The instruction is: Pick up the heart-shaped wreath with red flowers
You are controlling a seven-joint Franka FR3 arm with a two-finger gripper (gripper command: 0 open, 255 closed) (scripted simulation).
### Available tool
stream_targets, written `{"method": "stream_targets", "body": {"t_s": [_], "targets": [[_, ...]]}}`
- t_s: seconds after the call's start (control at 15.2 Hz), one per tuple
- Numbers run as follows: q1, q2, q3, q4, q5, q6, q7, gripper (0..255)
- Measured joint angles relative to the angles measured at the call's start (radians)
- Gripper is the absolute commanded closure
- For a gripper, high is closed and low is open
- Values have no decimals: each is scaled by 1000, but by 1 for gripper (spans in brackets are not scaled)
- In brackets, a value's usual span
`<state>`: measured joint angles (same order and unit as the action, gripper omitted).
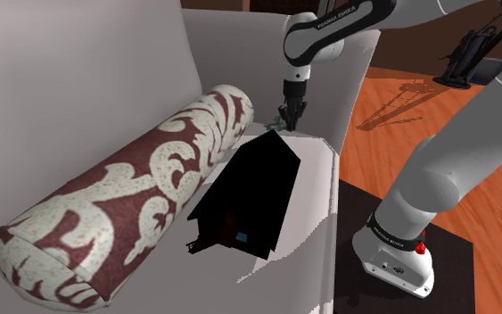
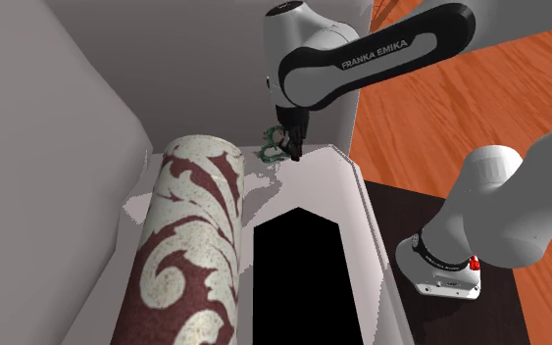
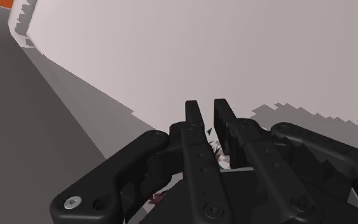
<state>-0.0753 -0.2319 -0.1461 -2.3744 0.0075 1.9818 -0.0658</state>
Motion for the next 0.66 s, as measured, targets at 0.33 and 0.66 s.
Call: {"method": "stream_targets", "body": {"t_s": [0.33,0.66], "targets": [[1,-26,4,39,-2,-65,7,255],[0,-45,4,88,-5,-132,9,255]]}}
